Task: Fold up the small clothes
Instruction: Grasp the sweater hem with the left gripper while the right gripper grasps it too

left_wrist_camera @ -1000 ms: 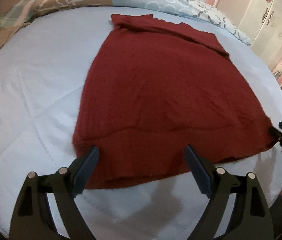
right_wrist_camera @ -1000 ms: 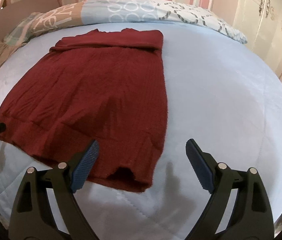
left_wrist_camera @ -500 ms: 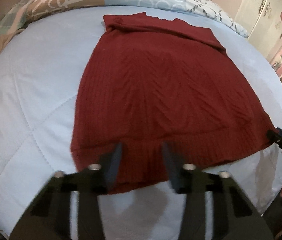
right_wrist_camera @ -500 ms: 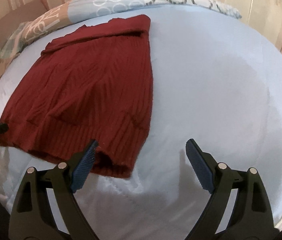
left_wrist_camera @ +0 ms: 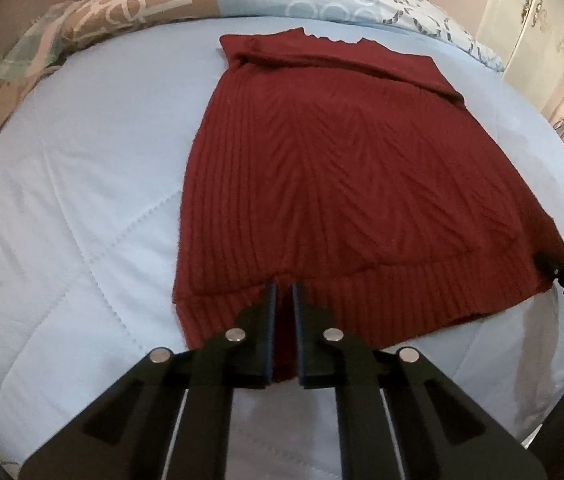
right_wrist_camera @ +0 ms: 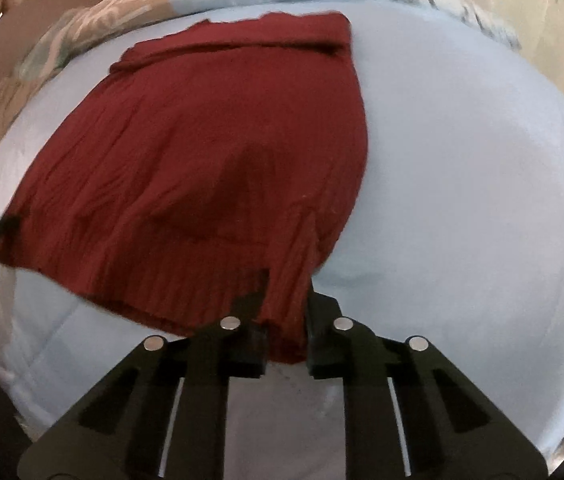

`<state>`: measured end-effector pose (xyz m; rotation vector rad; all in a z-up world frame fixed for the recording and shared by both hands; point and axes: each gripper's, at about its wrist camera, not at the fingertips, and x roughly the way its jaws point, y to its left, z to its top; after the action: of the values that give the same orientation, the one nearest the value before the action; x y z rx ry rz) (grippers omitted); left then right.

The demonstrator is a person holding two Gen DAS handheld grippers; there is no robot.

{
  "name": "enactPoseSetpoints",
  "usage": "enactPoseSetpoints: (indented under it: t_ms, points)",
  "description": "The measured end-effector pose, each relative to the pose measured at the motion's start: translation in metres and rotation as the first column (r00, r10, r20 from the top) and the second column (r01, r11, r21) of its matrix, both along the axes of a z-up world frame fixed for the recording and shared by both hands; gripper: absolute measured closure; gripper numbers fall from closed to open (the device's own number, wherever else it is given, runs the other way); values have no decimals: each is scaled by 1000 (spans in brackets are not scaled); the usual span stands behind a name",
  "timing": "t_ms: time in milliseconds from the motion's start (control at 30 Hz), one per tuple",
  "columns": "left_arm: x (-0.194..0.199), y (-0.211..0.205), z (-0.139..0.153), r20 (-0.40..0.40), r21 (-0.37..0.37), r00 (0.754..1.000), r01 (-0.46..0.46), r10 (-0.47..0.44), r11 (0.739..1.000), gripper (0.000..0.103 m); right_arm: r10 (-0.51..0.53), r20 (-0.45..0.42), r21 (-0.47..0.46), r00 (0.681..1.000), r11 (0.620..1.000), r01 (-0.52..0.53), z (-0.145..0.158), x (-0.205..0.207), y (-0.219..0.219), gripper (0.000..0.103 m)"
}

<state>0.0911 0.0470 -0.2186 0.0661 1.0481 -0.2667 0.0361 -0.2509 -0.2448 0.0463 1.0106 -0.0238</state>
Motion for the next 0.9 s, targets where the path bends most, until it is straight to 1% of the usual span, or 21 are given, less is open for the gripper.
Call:
enactPoseSetpoints:
  t_ms: [133,167,200,267,333,400,500,567,600,700,767,800,833,867,900]
  points:
    - [-12,5,9,37,-12,999,-13,13,1000,96,8,68,-21,998,1000,-7,18,-18,-7,91]
    - [-15,5,11,42,-9,999,-11,12,1000,96,10,72,-22,997,1000,-8,21,-22,-9,91]
    - [-19,5,12,49,-3,999,-12,12,1000,103,11,74,-24,997,1000,-9,23,-26,-11,91]
    - [-31,7,15,54,1,998,-16,16,1000,103,9,82,-25,997,1000,-7,26,-36,-14,92]
    - [-43,9,15,55,11,998,-17,16,1000,103,5,83,-40,997,999,-2,28,-45,-16,97]
    - [-54,11,15,53,26,998,-18,17,999,103,-3,86,-42,996,999,6,30,-53,-20,97]
    - [-63,15,14,41,25,999,-17,16,1000,103,-3,76,-33,997,999,6,28,-53,-25,97]
    - [-63,16,13,41,29,999,-14,13,999,103,-1,65,-24,998,1000,3,25,-50,-25,97]
    - [-59,16,10,26,25,1000,-7,7,1000,103,0,55,-10,998,1000,1,23,-48,-25,97]
    - [-50,22,5,-3,-16,1000,-13,13,1000,102,4,22,30,1000,1000,-4,17,-42,-26,97]
    - [-48,24,7,0,-26,1000,-15,15,1000,100,-4,16,37,1000,999,3,16,-42,-27,93]
    - [-45,24,9,3,-26,1000,-13,13,1000,87,-5,16,50,1000,999,4,17,-43,-28,86]
    - [-45,24,11,6,-29,1000,-7,7,1000,56,-12,23,48,1000,999,11,18,-44,-28,67]
    - [-43,24,14,23,-24,1000,-8,8,1000,38,-20,37,41,999,999,18,20,-44,-28,59]
    - [-42,24,16,37,-21,999,-11,11,1000,23,-23,48,34,999,999,21,22,-45,-27,52]
